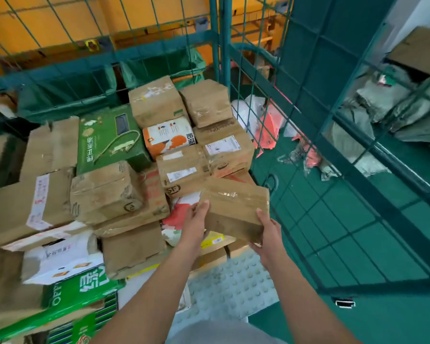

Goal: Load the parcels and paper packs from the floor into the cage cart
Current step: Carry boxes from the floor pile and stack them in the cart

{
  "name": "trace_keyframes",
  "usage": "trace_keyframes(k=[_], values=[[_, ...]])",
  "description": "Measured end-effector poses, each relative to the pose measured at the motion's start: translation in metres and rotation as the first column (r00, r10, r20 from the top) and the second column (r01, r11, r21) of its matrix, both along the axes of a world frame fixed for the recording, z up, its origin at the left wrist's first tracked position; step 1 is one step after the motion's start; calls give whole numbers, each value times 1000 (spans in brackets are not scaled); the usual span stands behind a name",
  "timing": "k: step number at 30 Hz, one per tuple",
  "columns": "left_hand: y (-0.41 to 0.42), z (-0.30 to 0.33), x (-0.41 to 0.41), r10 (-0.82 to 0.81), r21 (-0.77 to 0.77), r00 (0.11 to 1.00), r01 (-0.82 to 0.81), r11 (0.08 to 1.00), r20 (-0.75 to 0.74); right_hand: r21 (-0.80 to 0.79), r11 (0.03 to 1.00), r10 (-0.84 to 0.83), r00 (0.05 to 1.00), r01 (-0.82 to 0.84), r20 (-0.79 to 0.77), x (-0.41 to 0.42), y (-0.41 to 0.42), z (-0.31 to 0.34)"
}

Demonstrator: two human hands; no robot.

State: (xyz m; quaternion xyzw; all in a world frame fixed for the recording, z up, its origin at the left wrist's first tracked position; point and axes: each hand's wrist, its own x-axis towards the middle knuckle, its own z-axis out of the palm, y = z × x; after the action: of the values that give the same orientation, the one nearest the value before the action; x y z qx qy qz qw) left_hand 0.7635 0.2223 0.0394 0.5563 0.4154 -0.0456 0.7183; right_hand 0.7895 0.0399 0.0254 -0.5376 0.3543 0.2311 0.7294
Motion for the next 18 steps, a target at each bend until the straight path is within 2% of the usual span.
trace_keyframes(k=[4,12,15,18], values=[[-22,-1,24,-98,5,995,99,995,-28,7,998,-64,998,64,-15,17,-13,-9],[-51,-8,71,-278,-59,954,273,960,-115,-46,995,-89,996,87,-27,54,-9,-26],[-51,-16,83,-290,-72,949,283,957,-125,-89,995,-35,999,35,2,63,-3,-34],[-44,-27,91,-196,-104,967,181,978,-163,-193,981,34,998,-24,52,78,-6,-39]])
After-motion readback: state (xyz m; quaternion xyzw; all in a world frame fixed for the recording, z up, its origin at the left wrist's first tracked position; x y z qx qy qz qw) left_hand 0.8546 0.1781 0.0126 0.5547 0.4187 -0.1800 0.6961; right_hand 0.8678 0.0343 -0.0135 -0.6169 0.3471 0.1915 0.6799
